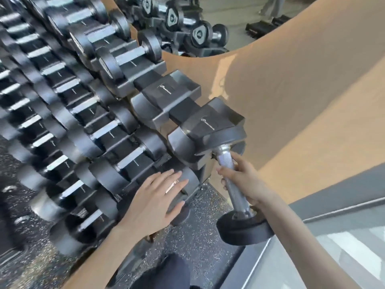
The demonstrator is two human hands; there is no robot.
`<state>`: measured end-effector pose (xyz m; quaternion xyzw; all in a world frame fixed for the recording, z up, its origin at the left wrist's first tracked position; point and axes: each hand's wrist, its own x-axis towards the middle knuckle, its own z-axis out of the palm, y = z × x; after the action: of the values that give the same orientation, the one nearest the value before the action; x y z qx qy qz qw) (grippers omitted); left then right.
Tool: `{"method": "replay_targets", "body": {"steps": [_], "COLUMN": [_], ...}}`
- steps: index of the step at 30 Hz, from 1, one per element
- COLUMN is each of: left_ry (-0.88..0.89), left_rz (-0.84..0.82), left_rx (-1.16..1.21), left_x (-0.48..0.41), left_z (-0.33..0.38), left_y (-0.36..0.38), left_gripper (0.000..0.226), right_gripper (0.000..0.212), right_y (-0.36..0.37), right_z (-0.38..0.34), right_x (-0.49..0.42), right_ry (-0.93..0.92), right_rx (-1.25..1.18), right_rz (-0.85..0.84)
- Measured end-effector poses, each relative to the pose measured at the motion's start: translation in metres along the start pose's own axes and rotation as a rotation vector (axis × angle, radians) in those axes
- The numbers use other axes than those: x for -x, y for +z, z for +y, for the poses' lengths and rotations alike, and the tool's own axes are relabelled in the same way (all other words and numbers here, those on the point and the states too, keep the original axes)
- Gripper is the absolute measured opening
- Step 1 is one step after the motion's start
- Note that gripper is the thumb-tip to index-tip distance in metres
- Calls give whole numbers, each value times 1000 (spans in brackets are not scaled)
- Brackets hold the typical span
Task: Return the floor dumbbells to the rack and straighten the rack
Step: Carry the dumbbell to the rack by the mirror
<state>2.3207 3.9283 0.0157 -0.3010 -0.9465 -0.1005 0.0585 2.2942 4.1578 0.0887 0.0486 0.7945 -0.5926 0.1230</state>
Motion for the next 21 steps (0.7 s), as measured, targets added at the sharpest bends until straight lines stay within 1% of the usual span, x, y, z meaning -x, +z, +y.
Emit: {"method": "replay_targets", "body": {"steps": [3, 4, 7, 9, 11, 13, 15, 18, 19, 20, 21], "left_ry": [-118, -146, -144, -156, -174, -170, -173, -218, -241, -269, -301], "left_rz": [80, 95, 124, 177, 188, 217, 250, 255, 248, 229, 209], "left_rx": [125, 152, 106, 100, 94, 45, 2, -35, -47, -54, -58], "left_x": [-22, -30, -58, -75, -90, -107, -116, -121, -123, -124, -124], "left_z": [-4, -6, -14, -17, -17, -20, -23, -22, -21, -19, -16], "left_y": [12, 15, 16, 13, 12, 12, 14, 19, 22, 25, 30], "left_gripper": [56, 54, 49, 49, 48, 47, 47, 47, 48, 49, 49], "right_gripper": [25, 26, 29, 27, 23, 22, 27, 47, 50, 50, 44], "right_y": [-17, -22, -41, -55, -65, -72, -78, -84, -84, -83, -81], "right_z": [-2, -3, -17, -31, -46, -58, -67, -71, -71, -71, -73], "right_x": [-25, -33, -60, -77, -93, -110, -128, -155, -164, -171, -178], "right_ry": [-11, -16, -14, -18, -61, -116, -125, -120, -128, -144, -165], "right_rx": [1, 1, -8, 13, 47, 119, 183, 301, 362, 422, 474], "right_rz": [-30, -39, -101, -172, -209, -246, -293, -359, -388, -427, -474]}}
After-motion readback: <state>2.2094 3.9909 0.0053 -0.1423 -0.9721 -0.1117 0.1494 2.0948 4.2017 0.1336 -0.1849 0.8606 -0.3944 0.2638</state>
